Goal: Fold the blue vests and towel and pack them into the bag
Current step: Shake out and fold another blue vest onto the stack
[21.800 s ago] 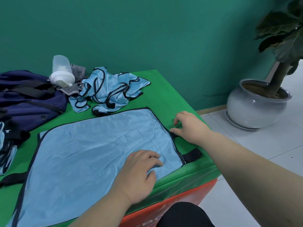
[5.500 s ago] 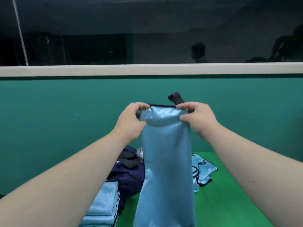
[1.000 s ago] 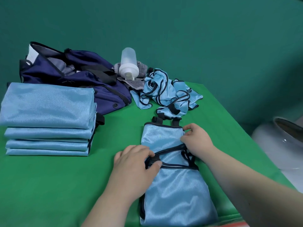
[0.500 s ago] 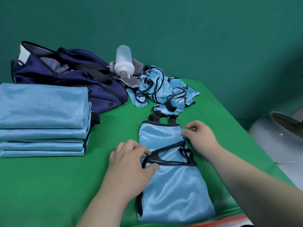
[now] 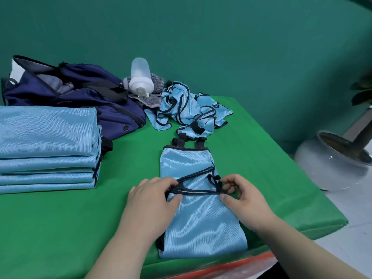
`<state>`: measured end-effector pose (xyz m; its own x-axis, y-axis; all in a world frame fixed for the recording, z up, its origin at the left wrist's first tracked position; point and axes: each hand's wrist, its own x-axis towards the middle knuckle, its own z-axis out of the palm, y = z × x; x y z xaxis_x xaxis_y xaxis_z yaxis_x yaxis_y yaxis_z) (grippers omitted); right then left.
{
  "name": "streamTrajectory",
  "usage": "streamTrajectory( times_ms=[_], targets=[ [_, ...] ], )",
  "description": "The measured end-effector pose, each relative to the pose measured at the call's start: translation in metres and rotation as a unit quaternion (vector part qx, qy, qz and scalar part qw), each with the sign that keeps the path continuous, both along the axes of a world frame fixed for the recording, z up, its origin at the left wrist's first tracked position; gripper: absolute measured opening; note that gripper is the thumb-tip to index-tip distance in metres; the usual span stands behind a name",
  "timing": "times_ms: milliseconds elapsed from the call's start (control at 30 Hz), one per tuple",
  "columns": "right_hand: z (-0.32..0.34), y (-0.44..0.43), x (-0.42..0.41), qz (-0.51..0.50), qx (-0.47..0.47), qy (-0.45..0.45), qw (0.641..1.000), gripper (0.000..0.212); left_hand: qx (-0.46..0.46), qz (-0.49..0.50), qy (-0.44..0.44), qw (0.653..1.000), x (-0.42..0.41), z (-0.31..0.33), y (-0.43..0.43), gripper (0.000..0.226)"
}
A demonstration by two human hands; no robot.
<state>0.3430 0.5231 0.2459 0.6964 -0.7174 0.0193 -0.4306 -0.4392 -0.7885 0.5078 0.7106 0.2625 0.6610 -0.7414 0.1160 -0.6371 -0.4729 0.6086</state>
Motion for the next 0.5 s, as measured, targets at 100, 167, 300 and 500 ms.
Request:
streamTrajectory(
  times_ms=[100,167,300,500],
  targets=[
    [-0.007,-0.002,-0.001,-0.007,-0.016,-0.012,1.000,0.033,-0.019,-0.007,0.017,1.000,-0.006,0.001,-0.001,0.018],
    [-0.010,-0.003,-0.001,-0.009,-0.012,-0.025,1.000,0.036,-0.050,-0.007,0.044,0.998,-0.009,0.001,-0.001,0.010],
    [-0.011,-0.003,-0.001,-0.003,-0.008,-0.030,1.000,0.046,-0.101,-0.030,0.103,0.989,-0.013,0.003,0.001,0.020],
    [-0.011,-0.002,-0.004,0.012,-0.011,-0.035,0.999,0.057,-0.157,-0.100,0.122,0.975,-0.017,0.008,0.003,0.029]
  ],
)
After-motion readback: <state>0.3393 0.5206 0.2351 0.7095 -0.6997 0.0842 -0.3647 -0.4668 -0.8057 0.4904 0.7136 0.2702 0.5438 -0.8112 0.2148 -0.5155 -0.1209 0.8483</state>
